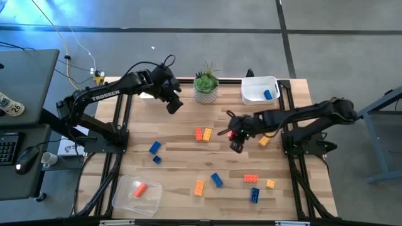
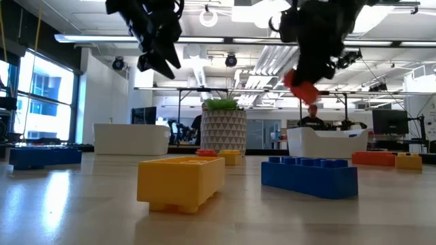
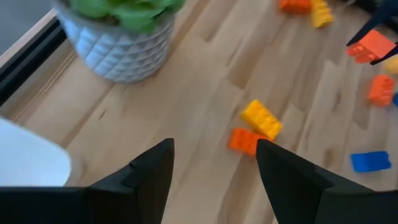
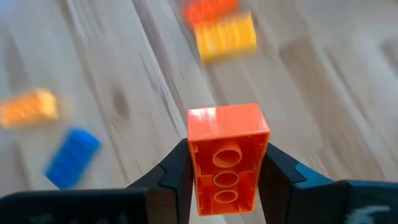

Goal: Sort & place blocks by color
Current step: Put the orange game piece into the transparent bin

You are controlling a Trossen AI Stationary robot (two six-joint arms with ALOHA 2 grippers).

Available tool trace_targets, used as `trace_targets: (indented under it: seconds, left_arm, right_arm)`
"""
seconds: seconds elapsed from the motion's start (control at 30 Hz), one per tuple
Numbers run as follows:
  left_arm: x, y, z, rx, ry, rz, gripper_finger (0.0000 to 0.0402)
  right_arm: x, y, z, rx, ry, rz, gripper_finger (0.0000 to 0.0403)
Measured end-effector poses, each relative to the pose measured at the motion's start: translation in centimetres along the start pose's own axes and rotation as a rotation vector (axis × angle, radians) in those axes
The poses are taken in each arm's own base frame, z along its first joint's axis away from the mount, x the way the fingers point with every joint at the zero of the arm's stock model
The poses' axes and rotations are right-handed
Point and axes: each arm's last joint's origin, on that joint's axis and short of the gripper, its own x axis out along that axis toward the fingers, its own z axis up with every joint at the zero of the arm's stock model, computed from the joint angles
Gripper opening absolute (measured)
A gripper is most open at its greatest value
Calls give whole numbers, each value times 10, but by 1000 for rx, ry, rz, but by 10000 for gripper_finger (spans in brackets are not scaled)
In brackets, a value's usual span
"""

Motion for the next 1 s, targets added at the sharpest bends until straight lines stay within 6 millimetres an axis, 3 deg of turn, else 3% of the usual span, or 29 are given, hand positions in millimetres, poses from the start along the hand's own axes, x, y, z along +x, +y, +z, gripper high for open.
trace_targets:
  seconds: [0.27, 0.63, 1.0]
  left_arm:
    - [3, -22, 5, 111, -62, -113, 213]
    - [4, -63, 12, 340, -212, -301, 214]
    - [1, -78, 19, 338, -311, -358, 249]
  right_arm:
    - [-23, 0, 24, 40, -258, 119, 110]
    - [-38, 4, 51, 55, -521, 281, 110]
    - [-48, 6, 64, 45, -656, 395, 110]
